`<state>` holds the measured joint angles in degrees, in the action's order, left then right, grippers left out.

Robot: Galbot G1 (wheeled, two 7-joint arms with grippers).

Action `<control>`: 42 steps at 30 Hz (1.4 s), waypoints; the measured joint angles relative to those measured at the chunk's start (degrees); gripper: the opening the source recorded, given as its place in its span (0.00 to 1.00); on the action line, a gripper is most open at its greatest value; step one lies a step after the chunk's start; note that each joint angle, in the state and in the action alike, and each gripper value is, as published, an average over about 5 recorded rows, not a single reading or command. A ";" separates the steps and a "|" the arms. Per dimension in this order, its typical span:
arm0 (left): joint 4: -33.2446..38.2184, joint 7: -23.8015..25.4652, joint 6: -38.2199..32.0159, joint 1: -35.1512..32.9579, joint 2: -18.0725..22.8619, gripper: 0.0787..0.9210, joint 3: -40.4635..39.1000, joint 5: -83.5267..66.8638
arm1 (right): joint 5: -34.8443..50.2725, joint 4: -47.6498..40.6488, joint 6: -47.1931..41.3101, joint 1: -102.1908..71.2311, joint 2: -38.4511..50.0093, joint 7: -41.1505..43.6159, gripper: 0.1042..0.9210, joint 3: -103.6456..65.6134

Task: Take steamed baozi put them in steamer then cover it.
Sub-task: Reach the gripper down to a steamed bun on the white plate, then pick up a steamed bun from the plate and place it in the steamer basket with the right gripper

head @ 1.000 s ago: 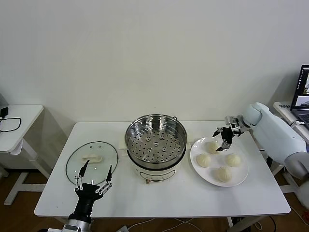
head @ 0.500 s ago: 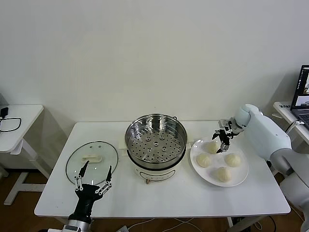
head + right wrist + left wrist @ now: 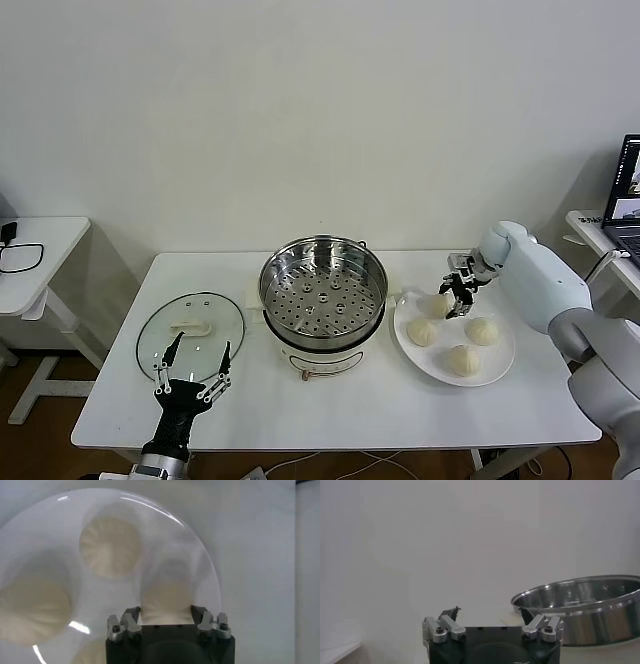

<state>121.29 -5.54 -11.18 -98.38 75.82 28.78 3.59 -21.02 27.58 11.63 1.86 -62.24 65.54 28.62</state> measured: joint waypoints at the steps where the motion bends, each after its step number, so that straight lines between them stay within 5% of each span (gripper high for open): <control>1: 0.07 -0.01 0.02 0.00 0.01 0.88 0.01 0.00 | 0.12 0.21 0.08 0.07 0.11 0.01 0.67 0.12; 11: 1.04 -0.08 0.27 -0.35 -0.02 0.88 0.24 -0.02 | 5.60 10.14 3.12 3.96 4.98 1.63 0.65 4.90; 22: 2.05 -0.18 0.27 -0.85 0.13 0.88 0.10 -0.05 | 10.99 25.37 16.58 16.23 7.79 4.92 0.65 13.43; 42: 2.92 -0.54 0.39 -0.84 0.02 0.88 0.30 -0.57 | 3.45 31.03 31.14 20.54 -6.13 4.58 0.62 19.19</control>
<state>124.21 -6.07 -10.80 -99.22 75.84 29.08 3.02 -17.57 58.62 42.77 22.41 -68.36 70.12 47.80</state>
